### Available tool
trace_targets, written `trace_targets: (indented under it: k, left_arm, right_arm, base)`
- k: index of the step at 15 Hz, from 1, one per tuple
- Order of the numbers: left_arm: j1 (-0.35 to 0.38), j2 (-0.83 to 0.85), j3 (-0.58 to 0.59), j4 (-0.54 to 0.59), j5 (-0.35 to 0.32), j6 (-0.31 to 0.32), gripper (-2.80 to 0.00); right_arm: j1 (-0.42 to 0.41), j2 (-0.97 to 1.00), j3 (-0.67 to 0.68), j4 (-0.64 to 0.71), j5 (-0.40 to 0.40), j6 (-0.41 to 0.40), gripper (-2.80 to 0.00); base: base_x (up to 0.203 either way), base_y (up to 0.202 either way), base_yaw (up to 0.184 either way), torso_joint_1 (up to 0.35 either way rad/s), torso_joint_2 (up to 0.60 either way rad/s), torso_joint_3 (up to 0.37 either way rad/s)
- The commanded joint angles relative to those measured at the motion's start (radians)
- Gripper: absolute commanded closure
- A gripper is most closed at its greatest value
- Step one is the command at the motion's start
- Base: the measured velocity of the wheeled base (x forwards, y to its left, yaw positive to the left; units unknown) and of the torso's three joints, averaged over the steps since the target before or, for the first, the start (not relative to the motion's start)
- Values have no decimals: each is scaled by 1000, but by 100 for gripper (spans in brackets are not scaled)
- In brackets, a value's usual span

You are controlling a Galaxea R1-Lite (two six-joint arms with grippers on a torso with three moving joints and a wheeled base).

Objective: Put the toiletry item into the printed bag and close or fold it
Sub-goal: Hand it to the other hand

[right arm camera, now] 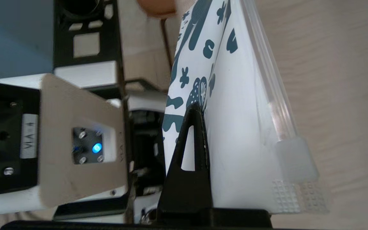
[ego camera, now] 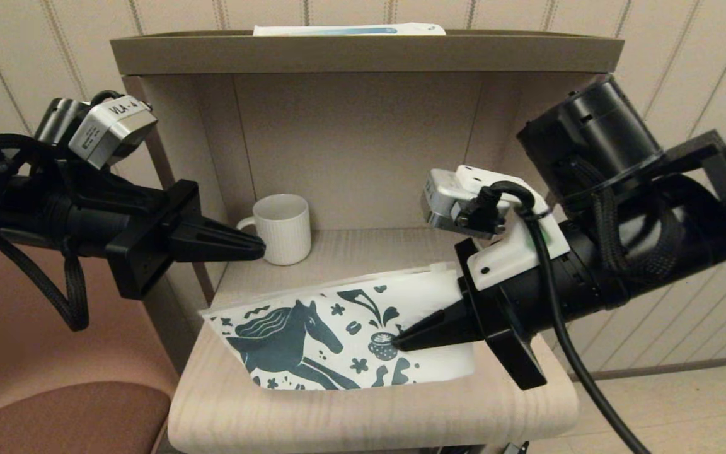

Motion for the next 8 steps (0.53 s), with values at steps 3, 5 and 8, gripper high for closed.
trace_targets:
  k: [3,5,8]
  left_arm:
    - [-1,5,-24,2,-9,-1,0]
    - [-1,2,-27,1,-9,-2,0]
    - [-2,3,-25,0,-9,-2,0]
  right_arm:
    - [76,76,-114,94,-20,-2,0]
    - [109,103,-137,113,-44,-3,0]
    - [136,107,-140,114,-82,-3,0]
  base:
    - [0,0,0,0,0,0]
    - [0,0,0,0,0,0]
    - [0,0,0,0,0,0]
